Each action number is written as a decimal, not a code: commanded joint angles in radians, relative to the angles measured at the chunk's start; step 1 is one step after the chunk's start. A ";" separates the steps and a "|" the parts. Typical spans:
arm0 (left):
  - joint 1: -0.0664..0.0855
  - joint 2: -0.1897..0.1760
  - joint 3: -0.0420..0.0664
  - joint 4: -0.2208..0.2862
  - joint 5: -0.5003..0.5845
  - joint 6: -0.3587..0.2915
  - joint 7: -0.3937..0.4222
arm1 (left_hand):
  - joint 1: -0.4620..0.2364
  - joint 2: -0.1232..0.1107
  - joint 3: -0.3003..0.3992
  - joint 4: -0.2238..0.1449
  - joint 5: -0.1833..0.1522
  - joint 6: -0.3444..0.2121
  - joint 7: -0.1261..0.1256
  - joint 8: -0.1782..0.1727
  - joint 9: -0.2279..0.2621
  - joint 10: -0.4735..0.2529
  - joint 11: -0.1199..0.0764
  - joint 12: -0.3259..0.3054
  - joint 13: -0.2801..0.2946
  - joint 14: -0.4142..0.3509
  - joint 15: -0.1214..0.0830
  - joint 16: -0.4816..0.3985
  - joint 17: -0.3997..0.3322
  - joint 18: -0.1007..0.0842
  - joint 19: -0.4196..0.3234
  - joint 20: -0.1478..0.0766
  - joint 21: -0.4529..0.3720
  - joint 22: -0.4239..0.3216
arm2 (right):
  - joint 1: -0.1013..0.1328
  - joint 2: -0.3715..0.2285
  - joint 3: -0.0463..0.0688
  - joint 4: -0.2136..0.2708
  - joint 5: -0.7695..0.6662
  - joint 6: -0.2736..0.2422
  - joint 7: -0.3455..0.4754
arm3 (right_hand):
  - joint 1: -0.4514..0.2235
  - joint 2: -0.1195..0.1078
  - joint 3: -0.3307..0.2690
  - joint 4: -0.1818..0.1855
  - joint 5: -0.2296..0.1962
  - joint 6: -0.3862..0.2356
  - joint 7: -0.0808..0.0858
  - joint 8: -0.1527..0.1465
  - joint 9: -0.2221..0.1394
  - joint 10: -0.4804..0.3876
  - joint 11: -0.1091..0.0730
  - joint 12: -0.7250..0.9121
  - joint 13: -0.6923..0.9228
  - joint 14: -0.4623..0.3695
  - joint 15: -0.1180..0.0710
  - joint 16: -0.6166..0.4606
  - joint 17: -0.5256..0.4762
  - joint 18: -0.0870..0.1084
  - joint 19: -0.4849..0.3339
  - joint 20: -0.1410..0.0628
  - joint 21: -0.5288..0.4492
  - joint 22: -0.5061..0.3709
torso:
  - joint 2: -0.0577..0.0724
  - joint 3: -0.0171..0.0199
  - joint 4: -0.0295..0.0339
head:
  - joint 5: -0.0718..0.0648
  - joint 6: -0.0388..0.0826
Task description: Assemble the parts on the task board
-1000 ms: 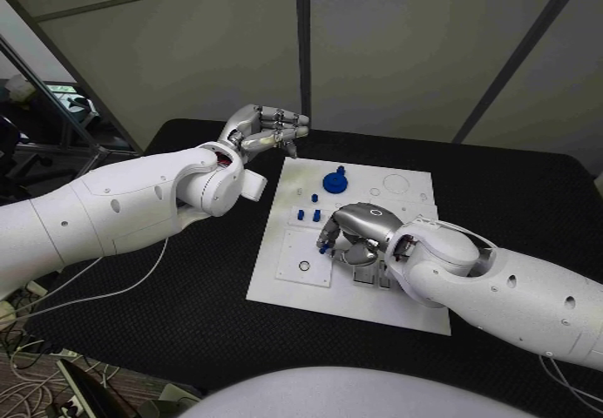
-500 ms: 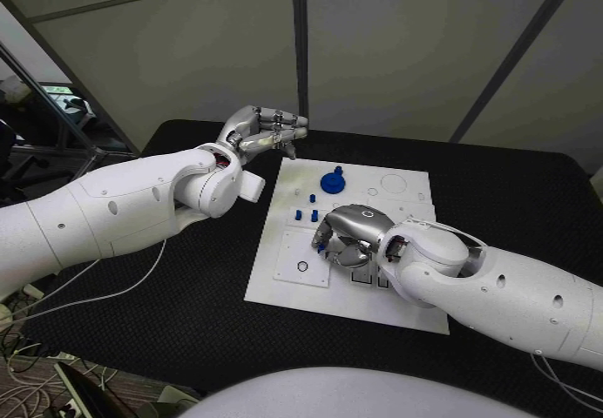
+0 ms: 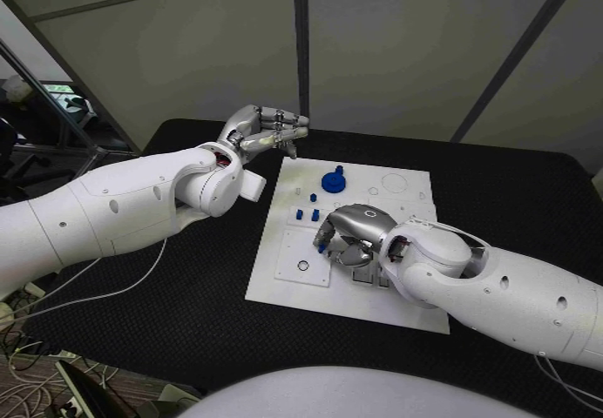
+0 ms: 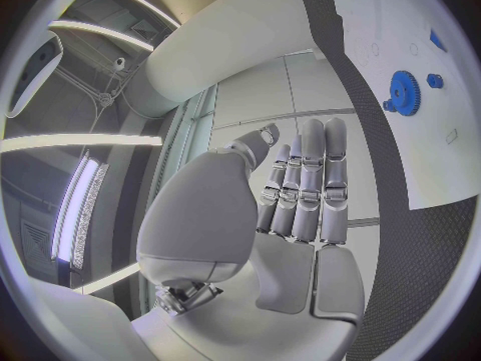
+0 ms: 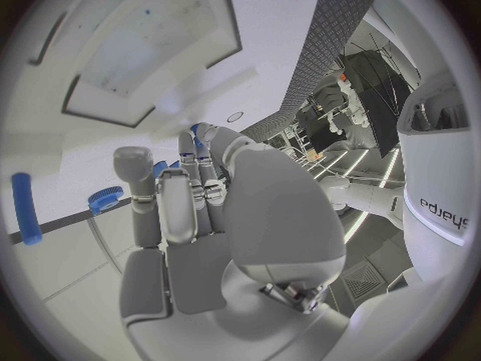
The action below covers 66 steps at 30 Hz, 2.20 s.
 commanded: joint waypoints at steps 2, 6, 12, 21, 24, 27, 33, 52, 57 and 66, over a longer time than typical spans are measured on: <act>0.002 0.002 0.001 -0.001 0.003 0.005 0.007 | 0.002 0.008 -0.007 -0.001 -0.004 -0.006 0.003 0.000 -0.001 -0.007 -0.003 0.004 -0.001 -0.008 0.003 -0.006 -0.002 -0.018 -0.002 0.001 -0.005 -0.001 | 0.000 -0.003 -0.001 0.004 -0.010 -0.021 -0.009 | -0.007 -0.027 -0.026 0.000 -0.003 -0.075 0.001 -0.006 -0.006 -0.105 0.017 -0.020 -0.019 0.044 0.018 -0.012 -0.025 0.008 -0.033 0.015 -0.036 -0.047 | 0.000 -0.0004 -0.0007 | -0.002 0.001; 0.002 0.001 0.001 -0.001 0.003 0.005 0.007 | 0.002 0.008 -0.007 -0.001 -0.004 -0.006 0.003 0.000 -0.001 -0.007 -0.003 0.004 -0.001 -0.008 0.003 -0.006 -0.002 -0.018 -0.002 0.001 -0.005 -0.001 | 0.000 -0.008 -0.001 0.011 -0.010 -0.056 -0.001 | -0.007 -0.030 -0.072 0.000 -0.007 -0.120 -0.016 -0.004 -0.004 -0.169 0.027 -0.005 -0.017 0.031 0.026 -0.027 -0.052 0.016 -0.060 0.025 -0.069 -0.089 | 0.000 -0.0003 -0.0007 | -0.003 0.001; 0.002 -0.003 0.001 0.001 0.003 0.006 0.005 | 0.003 0.009 -0.008 -0.001 -0.004 -0.006 0.004 0.000 -0.001 -0.008 -0.003 0.005 -0.001 -0.008 0.003 -0.006 -0.002 -0.018 -0.002 0.001 -0.005 -0.002 | -0.001 -0.040 -0.001 0.045 -0.011 -0.115 0.005 | -0.010 -0.024 -0.111 0.008 -0.012 -0.130 -0.020 -0.003 -0.002 -0.174 0.025 0.027 -0.013 0.034 0.025 -0.017 -0.047 0.015 -0.052 0.025 -0.070 -0.087 | 0.001 -0.0005 -0.0027 | -0.007 0.006; 0.002 -0.005 0.001 0.003 0.003 0.008 -0.001 | 0.003 0.009 -0.008 -0.001 -0.004 -0.006 0.004 0.000 -0.001 -0.008 -0.003 0.006 -0.001 -0.008 0.003 -0.006 -0.002 -0.018 -0.002 0.001 -0.006 -0.002 | 0.002 -0.139 0.013 0.136 -0.006 -0.170 -0.007 | -0.002 -0.014 -0.143 0.015 -0.008 -0.128 -0.006 0.001 0.001 -0.179 0.021 0.060 -0.011 0.034 0.022 -0.016 -0.053 0.016 -0.047 0.024 -0.074 -0.092 | -0.001 -0.0012 -0.0007 | -0.018 0.008; 0.002 -0.006 0.001 0.003 0.003 0.008 -0.002 | 0.003 0.009 -0.008 -0.001 -0.004 -0.006 0.004 0.000 -0.001 -0.008 -0.003 0.006 -0.001 -0.008 0.003 -0.006 -0.002 -0.018 -0.002 0.001 -0.006 -0.002 | 0.006 -0.179 0.044 0.154 0.043 -0.155 -0.009 | 0.006 -0.004 -0.146 0.019 -0.007 -0.115 -0.005 0.006 0.003 -0.149 0.014 0.091 -0.007 0.039 0.016 -0.009 -0.048 0.013 -0.033 0.019 -0.064 -0.077 | -0.001 -0.0008 -0.0011 | -0.025 0.014; 0.002 -0.009 0.000 0.005 0.003 0.009 -0.003 | 0.003 0.009 -0.008 -0.001 -0.004 -0.006 0.004 0.000 -0.001 -0.008 -0.003 0.006 -0.001 -0.008 0.003 -0.006 -0.002 -0.018 -0.002 0.001 -0.006 -0.002 | 0.018 -0.219 0.077 0.147 0.080 -0.113 -0.015 | 0.006 -0.002 -0.147 0.022 -0.007 -0.108 -0.006 0.007 0.004 -0.129 0.009 0.110 -0.007 0.040 0.012 -0.009 -0.050 0.011 -0.023 0.015 -0.056 -0.066 | -0.002 -0.0024 -0.0031 | -0.039 0.022; 0.002 -0.010 0.000 0.008 0.003 0.010 -0.002 | 0.002 0.011 -0.009 -0.001 -0.004 -0.006 0.004 0.000 -0.001 -0.009 -0.002 0.006 -0.001 -0.008 0.003 -0.007 -0.003 -0.018 -0.002 0.001 -0.006 -0.002 | 0.034 -0.271 0.100 0.109 0.039 -0.023 -0.027 | -0.019 -0.033 -0.260 0.061 0.023 -0.150 -0.008 -0.002 -0.001 -0.188 0.016 0.115 -0.018 0.031 0.017 -0.024 -0.081 0.016 -0.046 0.018 -0.089 -0.106 | -0.001 -0.0018 -0.0037 | -0.067 0.035; 0.002 -0.010 -0.001 0.007 0.003 0.012 -0.001 | 0.002 0.011 -0.009 -0.001 -0.004 -0.006 0.004 0.000 -0.001 -0.009 -0.002 0.006 -0.001 -0.008 0.003 -0.007 -0.003 -0.018 -0.002 0.001 -0.006 -0.002 | 0.037 -0.250 0.105 0.054 -0.009 0.074 -0.039 | 0.088 0.019 -0.361 0.139 0.018 -0.130 -0.018 0.014 0.007 -0.204 0.011 0.196 -0.014 0.025 0.016 -0.029 -0.117 0.020 -0.050 0.019 -0.110 -0.128 | 0.000 -0.0014 -0.0012 | -0.072 0.030; 0.002 -0.011 -0.001 0.007 0.003 0.012 -0.001 | 0.002 0.011 -0.009 -0.001 -0.004 -0.006 0.004 0.000 -0.001 -0.009 -0.002 0.006 -0.001 -0.008 0.003 -0.007 -0.003 -0.018 -0.002 0.001 -0.006 -0.002 | 0.037 -0.240 0.105 0.046 -0.006 0.085 -0.039 | 0.109 0.053 -0.320 0.147 -0.014 -0.074 -0.007 0.030 0.013 -0.119 0.001 0.216 -0.016 0.034 0.004 -0.016 -0.102 0.008 -0.006 0.009 -0.066 -0.068 | -0.001 -0.0018 -0.0001 | -0.071 0.028; 0.002 -0.011 -0.001 0.006 0.003 0.012 -0.002 | 0.002 0.012 -0.010 0.000 -0.004 -0.005 0.004 0.001 -0.001 -0.008 -0.003 0.009 -0.001 -0.007 0.003 -0.007 -0.004 -0.018 -0.002 0.001 -0.007 -0.003 | 0.037 -0.225 0.104 0.034 -0.004 0.132 -0.042 | 0.139 0.064 -0.240 0.155 -0.030 -0.008 -0.019 0.040 0.014 -0.010 -0.021 0.187 -0.018 0.046 -0.014 0.016 -0.060 -0.002 0.031 -0.008 -0.020 -0.008 | 0.000 -0.0011 -0.0019 | -0.067 0.027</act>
